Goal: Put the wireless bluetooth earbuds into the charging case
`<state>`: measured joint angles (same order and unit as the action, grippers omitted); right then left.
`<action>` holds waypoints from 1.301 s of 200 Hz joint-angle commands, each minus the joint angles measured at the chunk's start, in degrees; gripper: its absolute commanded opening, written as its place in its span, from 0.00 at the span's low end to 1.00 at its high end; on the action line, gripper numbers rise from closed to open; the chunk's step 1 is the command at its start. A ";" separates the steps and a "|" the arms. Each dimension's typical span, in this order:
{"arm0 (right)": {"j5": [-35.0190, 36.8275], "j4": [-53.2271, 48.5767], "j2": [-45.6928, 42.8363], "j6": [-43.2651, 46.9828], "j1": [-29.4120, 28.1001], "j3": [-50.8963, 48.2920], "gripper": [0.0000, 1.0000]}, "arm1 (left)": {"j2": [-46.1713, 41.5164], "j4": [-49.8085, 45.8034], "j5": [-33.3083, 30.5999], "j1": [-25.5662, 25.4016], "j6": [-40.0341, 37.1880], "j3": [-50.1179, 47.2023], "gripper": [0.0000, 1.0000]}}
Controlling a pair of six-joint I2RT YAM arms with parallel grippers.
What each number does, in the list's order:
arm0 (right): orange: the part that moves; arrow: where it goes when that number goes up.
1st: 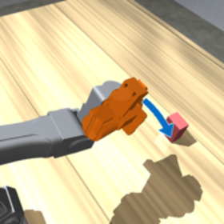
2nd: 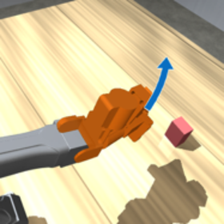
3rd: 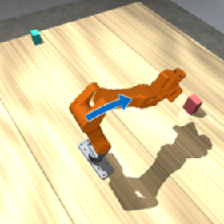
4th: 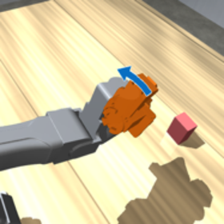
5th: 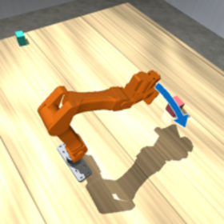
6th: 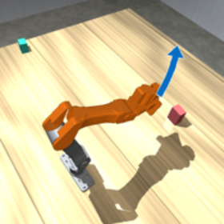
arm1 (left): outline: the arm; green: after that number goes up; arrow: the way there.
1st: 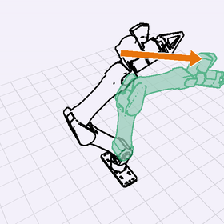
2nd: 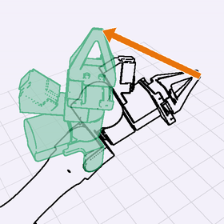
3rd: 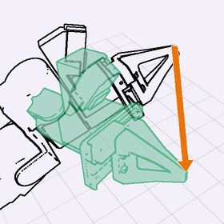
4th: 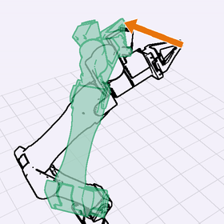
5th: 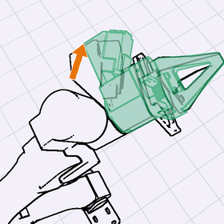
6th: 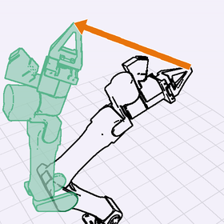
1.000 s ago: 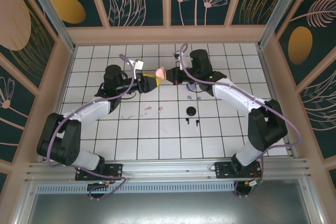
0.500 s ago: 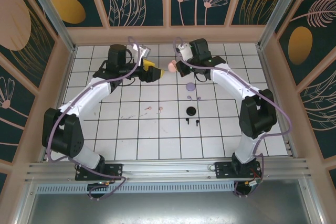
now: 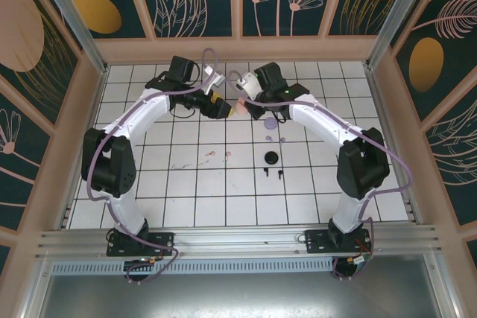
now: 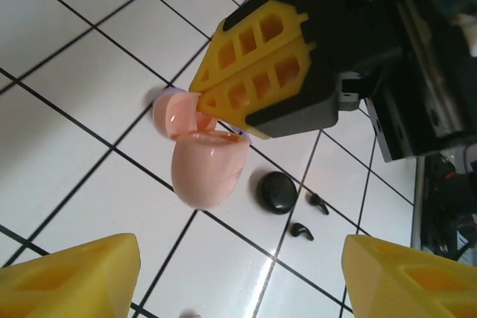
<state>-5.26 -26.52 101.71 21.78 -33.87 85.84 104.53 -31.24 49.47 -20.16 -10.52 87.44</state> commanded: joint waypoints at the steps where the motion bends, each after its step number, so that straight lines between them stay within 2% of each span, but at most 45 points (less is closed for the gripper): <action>1: 0.82 -0.34 -5.28 1.04 -0.93 -1.46 0.00 | 1.06 -4.70 3.99 0.29 -4.08 3.00 0.70; 108: -1.66 0.45 -9.80 -0.64 -2.92 -2.77 0.00 | 3.75 -5.32 13.05 0.28 -4.30 6.94 0.64; 213: -1.34 -0.06 -8.03 -0.95 -4.76 -0.49 0.00 | 5.35 -7.87 14.69 0.29 -6.14 7.66 0.54; 260: -0.90 -0.20 -7.84 -0.78 -4.74 0.17 0.00 | 5.76 -9.18 14.92 0.28 -7.66 7.59 0.43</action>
<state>-6.02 -26.44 93.69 21.69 -38.37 83.90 109.69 -38.20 62.63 -20.16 -15.73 93.45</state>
